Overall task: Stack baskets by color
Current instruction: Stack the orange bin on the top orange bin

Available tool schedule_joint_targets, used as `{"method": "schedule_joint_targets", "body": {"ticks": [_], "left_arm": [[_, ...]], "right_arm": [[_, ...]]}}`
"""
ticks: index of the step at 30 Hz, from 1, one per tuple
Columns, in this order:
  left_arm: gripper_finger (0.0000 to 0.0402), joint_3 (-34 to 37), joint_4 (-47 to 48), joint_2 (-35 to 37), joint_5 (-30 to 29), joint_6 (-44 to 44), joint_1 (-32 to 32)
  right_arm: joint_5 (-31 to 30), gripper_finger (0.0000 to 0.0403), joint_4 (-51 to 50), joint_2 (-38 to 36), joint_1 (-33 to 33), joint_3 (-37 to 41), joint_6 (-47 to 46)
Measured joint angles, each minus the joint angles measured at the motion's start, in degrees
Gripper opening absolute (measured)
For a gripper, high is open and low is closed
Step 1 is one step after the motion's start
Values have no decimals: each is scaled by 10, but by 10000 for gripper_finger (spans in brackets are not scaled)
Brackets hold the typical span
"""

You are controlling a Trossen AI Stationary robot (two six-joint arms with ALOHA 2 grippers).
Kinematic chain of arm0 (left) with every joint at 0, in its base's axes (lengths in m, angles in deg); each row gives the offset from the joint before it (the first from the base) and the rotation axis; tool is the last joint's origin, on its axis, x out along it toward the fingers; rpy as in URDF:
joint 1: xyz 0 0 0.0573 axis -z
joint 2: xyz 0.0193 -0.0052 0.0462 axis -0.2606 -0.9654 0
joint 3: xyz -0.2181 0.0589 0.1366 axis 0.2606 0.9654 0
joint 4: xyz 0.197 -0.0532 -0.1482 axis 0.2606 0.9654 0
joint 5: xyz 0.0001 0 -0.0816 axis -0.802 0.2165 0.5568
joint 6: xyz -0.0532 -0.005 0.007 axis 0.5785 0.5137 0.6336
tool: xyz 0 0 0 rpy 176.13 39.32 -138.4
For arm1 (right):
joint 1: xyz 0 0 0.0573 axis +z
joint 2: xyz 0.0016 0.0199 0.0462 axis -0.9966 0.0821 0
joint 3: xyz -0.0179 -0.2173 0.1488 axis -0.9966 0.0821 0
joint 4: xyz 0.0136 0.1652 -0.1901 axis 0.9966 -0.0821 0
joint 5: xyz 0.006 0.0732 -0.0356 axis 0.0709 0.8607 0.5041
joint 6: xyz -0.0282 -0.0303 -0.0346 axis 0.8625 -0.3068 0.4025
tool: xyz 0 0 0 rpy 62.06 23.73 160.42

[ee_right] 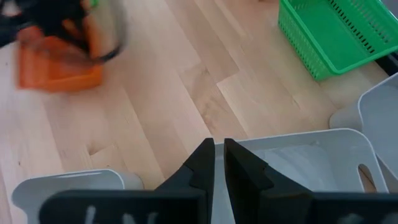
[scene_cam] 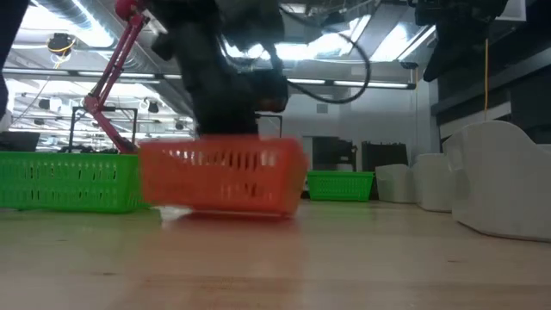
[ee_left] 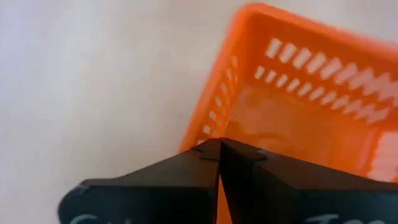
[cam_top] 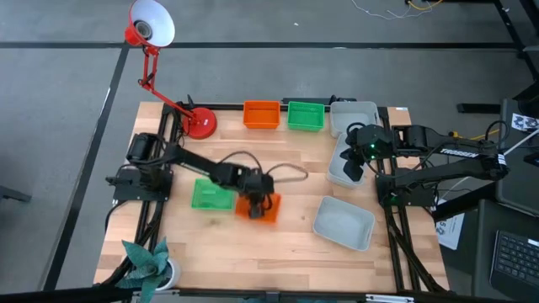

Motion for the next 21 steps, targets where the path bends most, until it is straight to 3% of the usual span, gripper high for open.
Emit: {"method": "schedule_joint_targets", "body": {"ticks": [14, 17, 21], "left_arm": [[0, 0, -11, 0, -45, -145, -177], [0, 1, -1, 10, -33, -145, -184], [0, 0, -3, 63, 17, -140, -147]], "right_arm": [[-5, 36, 0, 0, 0, 0, 2], [-27, 36, 0, 0, 0, 0, 2], [-29, 36, -2, 0, 0, 0, 2]]}}
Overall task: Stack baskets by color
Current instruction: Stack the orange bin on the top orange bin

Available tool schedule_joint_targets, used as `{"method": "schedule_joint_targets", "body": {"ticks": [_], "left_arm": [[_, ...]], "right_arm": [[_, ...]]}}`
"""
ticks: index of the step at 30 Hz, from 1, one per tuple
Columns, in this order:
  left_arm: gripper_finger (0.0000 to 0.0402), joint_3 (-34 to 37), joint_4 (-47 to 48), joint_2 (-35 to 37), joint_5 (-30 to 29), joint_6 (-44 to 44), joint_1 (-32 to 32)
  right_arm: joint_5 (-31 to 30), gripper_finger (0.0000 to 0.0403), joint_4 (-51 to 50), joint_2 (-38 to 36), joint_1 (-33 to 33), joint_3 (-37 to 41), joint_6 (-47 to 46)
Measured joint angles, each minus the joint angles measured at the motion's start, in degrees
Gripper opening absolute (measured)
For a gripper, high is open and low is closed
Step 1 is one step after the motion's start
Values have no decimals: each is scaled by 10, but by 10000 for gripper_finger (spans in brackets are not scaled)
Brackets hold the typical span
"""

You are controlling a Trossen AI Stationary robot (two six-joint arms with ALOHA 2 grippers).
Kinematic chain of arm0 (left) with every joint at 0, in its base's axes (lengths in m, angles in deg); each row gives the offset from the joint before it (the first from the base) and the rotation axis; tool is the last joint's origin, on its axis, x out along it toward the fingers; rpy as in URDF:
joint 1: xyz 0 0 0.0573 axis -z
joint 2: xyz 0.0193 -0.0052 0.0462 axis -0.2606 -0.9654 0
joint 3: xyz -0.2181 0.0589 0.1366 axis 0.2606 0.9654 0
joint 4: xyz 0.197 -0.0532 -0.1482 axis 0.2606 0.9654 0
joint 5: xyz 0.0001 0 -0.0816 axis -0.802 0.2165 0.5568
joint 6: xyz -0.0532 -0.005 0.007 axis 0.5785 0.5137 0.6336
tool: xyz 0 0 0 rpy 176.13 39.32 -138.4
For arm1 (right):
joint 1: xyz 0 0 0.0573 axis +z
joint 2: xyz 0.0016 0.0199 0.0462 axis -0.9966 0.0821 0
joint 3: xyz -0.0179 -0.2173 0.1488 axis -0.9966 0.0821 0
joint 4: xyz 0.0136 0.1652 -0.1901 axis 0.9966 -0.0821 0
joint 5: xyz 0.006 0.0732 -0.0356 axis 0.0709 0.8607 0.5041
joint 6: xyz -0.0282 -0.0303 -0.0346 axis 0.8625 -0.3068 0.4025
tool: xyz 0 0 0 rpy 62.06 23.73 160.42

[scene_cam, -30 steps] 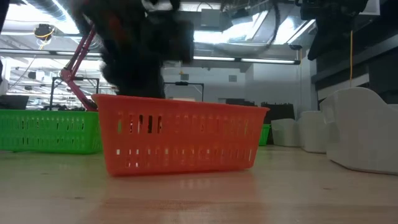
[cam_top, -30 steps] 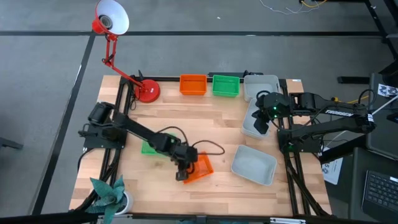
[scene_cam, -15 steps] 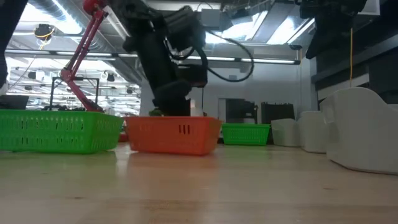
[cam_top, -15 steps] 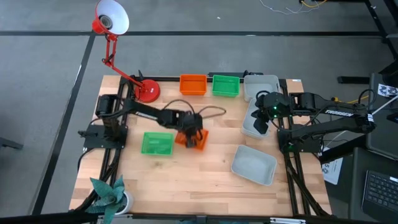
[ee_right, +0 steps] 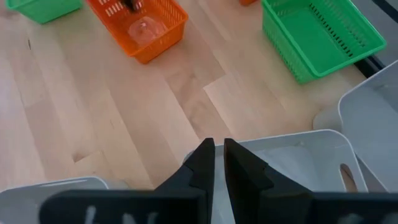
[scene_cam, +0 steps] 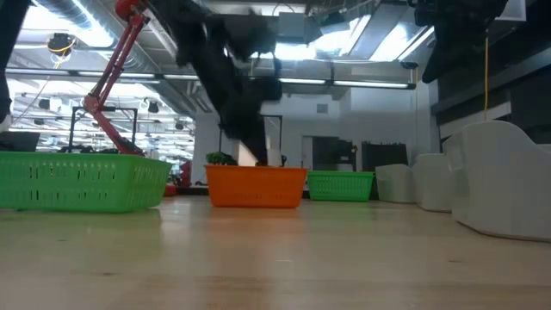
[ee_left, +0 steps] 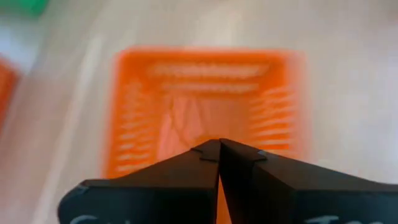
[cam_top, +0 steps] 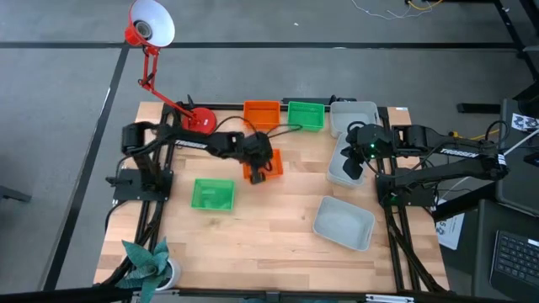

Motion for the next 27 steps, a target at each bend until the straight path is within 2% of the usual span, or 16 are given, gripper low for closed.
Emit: {"method": "schedule_joint_targets", "body": {"ticks": [4, 10, 14, 18, 22, 27], "left_arm": [[0, 0, 1, 57, 5, 27, 50], [0, 0, -2, 101, 5, -19, 114], [11, 0, 1, 98, -5, -21, 131], [49, 0, 8, 76, -16, -21, 131], [90, 0, 4, 52, -53, -34, 123], [114, -2, -2, 31, -78, -31, 109]], "right_arm": [[0, 36, -1, 0, 0, 0, 0], [0, 36, -2, 0, 0, 0, -2], [0, 36, -2, 0, 0, 0, -2], [0, 36, -3, 0, 0, 0, -2], [0, 36, -5, 0, 0, 0, -2], [0, 36, -6, 0, 0, 0, -2]]}}
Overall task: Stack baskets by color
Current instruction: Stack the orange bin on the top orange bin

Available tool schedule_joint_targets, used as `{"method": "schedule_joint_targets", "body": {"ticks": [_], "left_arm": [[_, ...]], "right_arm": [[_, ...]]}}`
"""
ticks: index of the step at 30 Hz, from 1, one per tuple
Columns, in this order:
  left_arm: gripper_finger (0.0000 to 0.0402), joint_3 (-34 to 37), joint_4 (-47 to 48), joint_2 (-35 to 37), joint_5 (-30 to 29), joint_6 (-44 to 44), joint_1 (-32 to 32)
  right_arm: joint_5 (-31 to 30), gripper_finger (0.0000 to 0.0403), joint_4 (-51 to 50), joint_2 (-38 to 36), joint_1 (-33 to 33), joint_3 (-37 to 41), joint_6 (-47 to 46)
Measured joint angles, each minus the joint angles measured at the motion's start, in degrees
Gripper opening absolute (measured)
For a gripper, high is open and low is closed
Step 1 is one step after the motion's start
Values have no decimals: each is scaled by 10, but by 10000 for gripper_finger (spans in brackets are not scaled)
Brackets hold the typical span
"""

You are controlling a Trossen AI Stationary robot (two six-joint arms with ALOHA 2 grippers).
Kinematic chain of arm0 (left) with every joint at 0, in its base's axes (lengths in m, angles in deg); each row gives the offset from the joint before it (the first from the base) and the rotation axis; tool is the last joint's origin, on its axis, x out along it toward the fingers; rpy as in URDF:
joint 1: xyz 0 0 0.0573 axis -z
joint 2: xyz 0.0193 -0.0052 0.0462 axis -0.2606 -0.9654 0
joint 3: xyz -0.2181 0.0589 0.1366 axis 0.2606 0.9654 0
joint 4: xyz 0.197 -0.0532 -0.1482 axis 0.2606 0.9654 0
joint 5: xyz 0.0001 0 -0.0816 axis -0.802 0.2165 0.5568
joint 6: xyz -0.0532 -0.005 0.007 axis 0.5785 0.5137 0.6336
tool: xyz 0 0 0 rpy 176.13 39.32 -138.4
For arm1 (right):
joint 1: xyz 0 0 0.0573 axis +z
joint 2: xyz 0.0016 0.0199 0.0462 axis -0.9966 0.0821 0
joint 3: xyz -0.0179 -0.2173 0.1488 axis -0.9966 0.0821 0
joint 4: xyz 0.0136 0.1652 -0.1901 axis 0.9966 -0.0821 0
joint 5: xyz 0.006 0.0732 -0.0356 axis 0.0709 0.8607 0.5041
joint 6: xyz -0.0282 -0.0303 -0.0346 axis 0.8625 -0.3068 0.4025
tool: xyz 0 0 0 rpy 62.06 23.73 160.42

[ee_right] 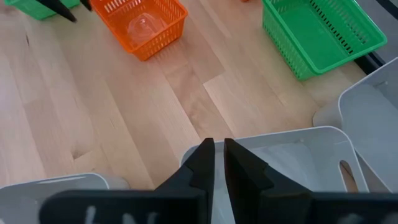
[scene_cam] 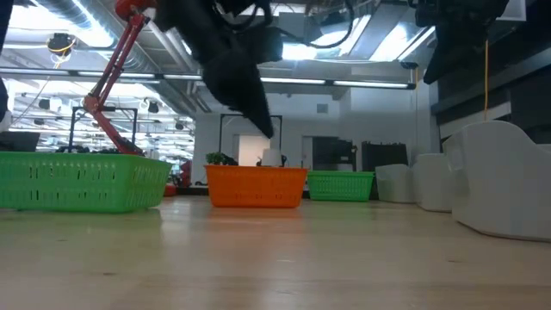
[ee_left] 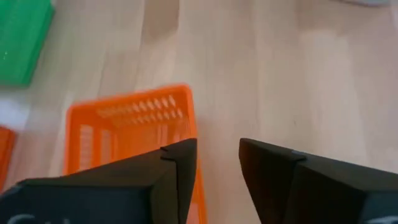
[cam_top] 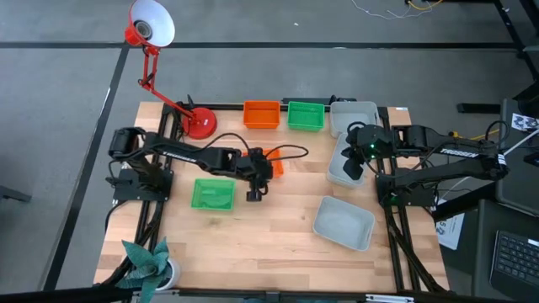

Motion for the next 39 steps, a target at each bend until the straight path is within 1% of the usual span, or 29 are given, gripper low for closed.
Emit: {"method": "schedule_joint_targets", "body": {"ticks": [3, 5, 7, 9, 13, 17, 19, 21, 23, 24, 27, 30, 32, 34, 36, 37, 38, 39], "left_arm": [[117, 3, 27, -7, 1, 28, -10], [117, 0, 14, -22, 1, 42, -14], [117, 3, 39, -30, 2, 45, -19], [117, 2, 23, -49, 3, 45, -20], [117, 2, 21, -76, 2, 45, -23], [113, 2, 27, -101, -12, 45, -23], [98, 2, 22, -108, -19, 41, -20], [63, 2, 26, -110, -34, 30, -15], [20, 2, 21, -109, -49, 13, -11], [11, 2, 24, -101, -53, 10, -9], [3, -5, 29, -69, -67, -22, -11], [1, -25, 67, -34, -107, -67, -22], [1, -50, 77, -13, -135, -120, -40], [0, -81, 85, 5, -161, -202, -69], [0, -110, 82, 9, -155, -296, -113], [0, -127, 89, 9, -154, -328, -138], [0, -142, 96, 8, -134, -351, -167], [0, -157, 96, 4, -98, -367, -197]], "right_arm": [[0, 36, 0, 0, 0, 0, 0], [0, 36, -3, 0, 0, 0, 0], [0, 36, -3, 0, 0, 0, 0], [0, 36, -3, 0, 0, 0, 0], [0, 36, -5, 2, 0, 0, 0], [0, 36, -5, 7, 0, 0, 0], [0, 36, -5, 9, 0, 0, 0], [0, 36, -4, 14, 0, 0, 0], [0, 36, -5, 19, 0, 0, 0], [0, 36, -4, 21, 0, 0, 0], [0, 36, -4, 27, 0, 0, 0], [0, 36, -1, 33, 0, 0, 0], [0, 36, 0, 35, 0, 0, 0], [0, 36, 3, 37, 0, 0, 0], [0, 36, 3, 39, 0, 0, 1], [0, 36, 5, 40, 0, 0, 1], [0, 36, 4, 42, 0, 0, 1], [0, 36, 2, 44, 0, 0, 5]]}}
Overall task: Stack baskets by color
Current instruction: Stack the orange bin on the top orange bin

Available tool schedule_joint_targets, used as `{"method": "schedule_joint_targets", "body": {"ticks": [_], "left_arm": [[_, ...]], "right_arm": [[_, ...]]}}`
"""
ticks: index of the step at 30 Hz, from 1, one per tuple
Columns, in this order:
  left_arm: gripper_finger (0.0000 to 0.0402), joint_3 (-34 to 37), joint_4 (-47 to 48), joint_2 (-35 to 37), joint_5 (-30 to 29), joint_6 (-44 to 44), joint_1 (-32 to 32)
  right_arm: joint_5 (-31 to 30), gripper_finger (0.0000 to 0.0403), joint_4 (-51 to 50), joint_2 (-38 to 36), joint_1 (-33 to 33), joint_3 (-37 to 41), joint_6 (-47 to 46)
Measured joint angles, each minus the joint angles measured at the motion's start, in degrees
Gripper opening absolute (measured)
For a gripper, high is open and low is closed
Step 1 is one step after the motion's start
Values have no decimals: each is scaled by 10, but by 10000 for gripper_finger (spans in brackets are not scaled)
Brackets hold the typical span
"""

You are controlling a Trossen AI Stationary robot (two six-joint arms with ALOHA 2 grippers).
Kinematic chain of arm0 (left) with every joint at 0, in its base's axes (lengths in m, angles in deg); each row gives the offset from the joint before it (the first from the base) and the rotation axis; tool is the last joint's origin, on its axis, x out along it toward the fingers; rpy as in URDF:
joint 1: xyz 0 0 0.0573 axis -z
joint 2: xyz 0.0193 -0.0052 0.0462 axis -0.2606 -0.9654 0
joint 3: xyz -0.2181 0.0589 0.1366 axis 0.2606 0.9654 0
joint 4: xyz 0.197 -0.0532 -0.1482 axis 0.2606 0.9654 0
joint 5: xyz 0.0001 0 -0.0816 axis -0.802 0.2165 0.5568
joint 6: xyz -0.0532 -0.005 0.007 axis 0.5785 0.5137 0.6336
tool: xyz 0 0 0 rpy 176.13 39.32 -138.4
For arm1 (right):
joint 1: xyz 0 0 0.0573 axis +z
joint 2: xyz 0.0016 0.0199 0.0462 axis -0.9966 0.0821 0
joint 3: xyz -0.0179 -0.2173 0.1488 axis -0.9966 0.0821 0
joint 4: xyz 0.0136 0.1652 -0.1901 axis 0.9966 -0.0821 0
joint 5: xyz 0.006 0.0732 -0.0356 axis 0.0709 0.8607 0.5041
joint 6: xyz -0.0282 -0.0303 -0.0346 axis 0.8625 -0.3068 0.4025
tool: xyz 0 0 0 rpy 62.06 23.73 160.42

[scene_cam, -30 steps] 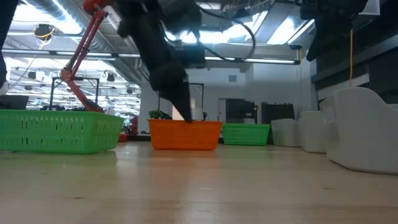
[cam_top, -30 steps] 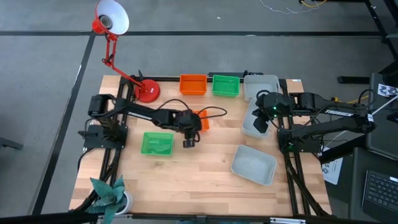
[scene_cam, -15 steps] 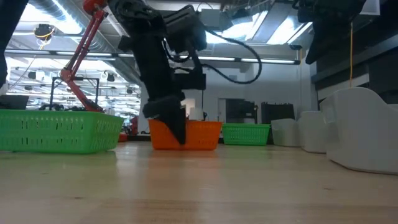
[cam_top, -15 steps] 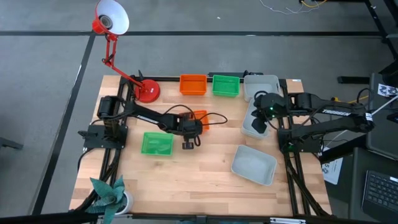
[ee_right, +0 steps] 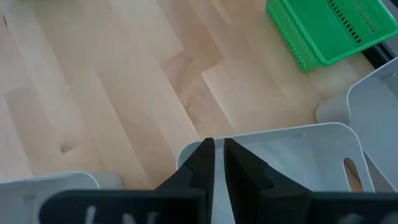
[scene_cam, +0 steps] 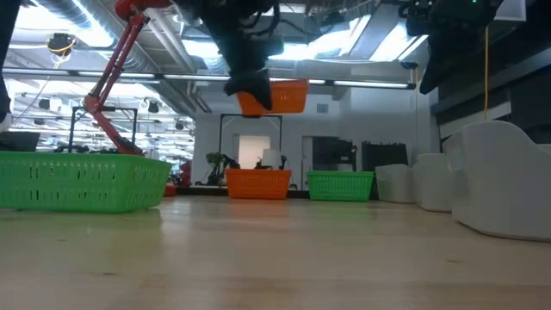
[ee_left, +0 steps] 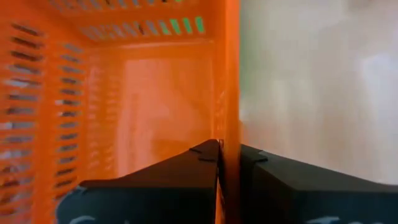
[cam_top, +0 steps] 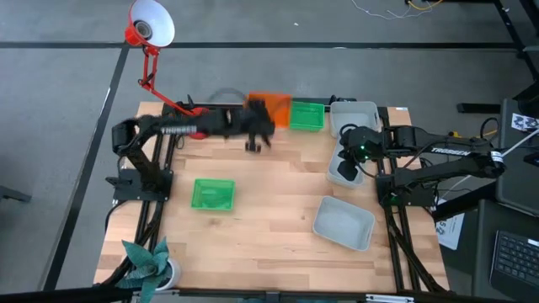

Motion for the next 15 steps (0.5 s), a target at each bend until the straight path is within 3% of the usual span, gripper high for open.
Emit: {"method": "schedule_joint_targets", "body": {"ticks": [3, 6, 10, 15], "left_arm": [[0, -22, 9, -12, 131, 2, -91], [0, -23, 14, -25, 215, 28, -161], [0, -24, 24, -29, 289, 48, -201], [0, -24, 34, -46, 298, 62, -196]], "right_arm": [[0, 36, 2, 1, 0, 0, 14], [0, 36, 3, 2, 0, 0, 25], [0, 36, 3, 2, 0, 0, 38], [0, 36, 5, 2, 0, 0, 51]]}}
